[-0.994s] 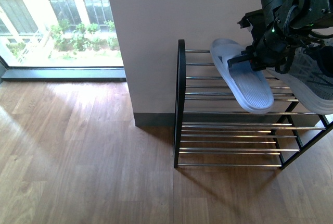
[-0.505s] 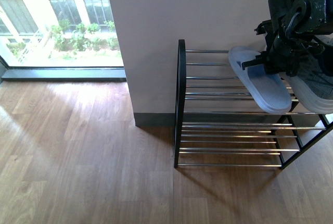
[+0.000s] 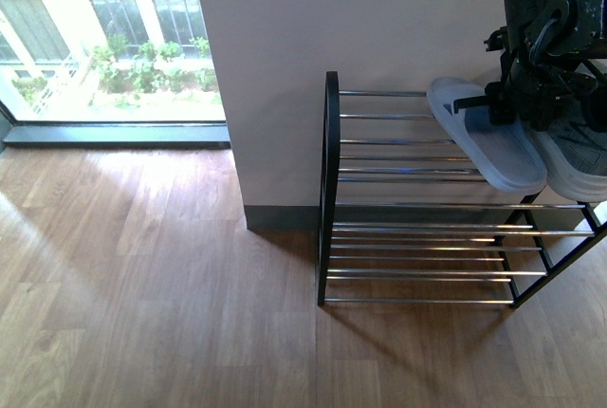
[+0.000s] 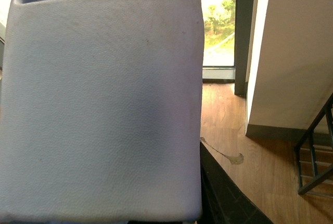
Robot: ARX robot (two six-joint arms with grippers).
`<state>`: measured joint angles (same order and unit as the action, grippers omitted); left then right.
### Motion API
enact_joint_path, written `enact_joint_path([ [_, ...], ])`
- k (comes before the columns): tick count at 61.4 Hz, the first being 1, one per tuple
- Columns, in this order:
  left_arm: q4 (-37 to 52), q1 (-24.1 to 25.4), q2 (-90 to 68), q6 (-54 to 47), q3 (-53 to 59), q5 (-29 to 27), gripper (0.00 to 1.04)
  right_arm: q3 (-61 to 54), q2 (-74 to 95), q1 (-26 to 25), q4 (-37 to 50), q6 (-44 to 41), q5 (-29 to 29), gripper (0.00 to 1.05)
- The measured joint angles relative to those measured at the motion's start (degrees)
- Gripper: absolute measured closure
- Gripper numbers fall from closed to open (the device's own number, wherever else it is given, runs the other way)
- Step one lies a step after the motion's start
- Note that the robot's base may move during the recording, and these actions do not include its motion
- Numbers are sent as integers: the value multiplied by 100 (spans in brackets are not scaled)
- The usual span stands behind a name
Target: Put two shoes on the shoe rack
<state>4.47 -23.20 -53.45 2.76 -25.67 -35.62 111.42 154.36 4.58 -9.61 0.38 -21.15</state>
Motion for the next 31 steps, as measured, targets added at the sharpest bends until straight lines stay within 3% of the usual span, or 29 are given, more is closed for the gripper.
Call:
enact_joint_path([
  [10, 0, 0, 0, 0, 0, 2, 103, -1043, -905, 133, 527, 341, 603, 47],
  [19, 0, 0, 0, 0, 0, 0, 103, -1932, -1843, 297, 994, 573, 1069, 24],
  [26, 0, 0, 0, 0, 0, 0, 103, -2658, -2575, 374, 1355, 684, 1425, 9],
  [31, 0, 0, 0, 0, 0, 0, 103, -3246, -3165, 393, 1644, 734, 1578, 9],
])
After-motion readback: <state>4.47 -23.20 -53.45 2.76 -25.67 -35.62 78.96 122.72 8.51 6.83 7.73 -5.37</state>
